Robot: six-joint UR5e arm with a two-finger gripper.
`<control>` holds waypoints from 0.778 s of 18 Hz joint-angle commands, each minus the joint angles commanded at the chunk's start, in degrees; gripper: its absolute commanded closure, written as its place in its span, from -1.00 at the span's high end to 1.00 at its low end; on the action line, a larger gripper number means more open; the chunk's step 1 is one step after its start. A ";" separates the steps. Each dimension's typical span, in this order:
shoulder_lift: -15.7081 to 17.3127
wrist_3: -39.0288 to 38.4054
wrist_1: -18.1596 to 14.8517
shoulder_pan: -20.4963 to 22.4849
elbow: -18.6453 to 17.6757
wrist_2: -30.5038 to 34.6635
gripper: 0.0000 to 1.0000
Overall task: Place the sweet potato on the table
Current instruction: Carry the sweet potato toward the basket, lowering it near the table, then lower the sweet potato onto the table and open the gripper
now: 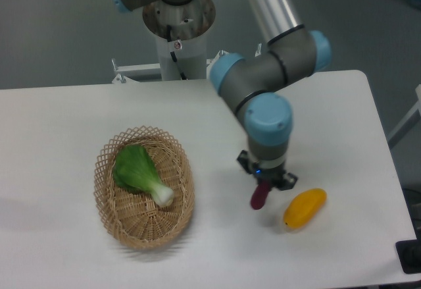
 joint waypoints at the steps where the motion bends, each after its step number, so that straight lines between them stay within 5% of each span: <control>1: -0.61 -1.14 0.17 -0.53 0.09 0.00 -1.00; 4: -1.76 -3.61 2.45 -1.58 -0.09 -0.09 -0.92; 10: -0.97 -3.26 2.64 -2.11 -1.41 -0.09 -0.20; 12: -0.88 -3.00 2.81 -2.11 -1.32 -0.09 0.06; 14: -0.88 -3.17 2.90 -2.11 -1.32 0.00 0.70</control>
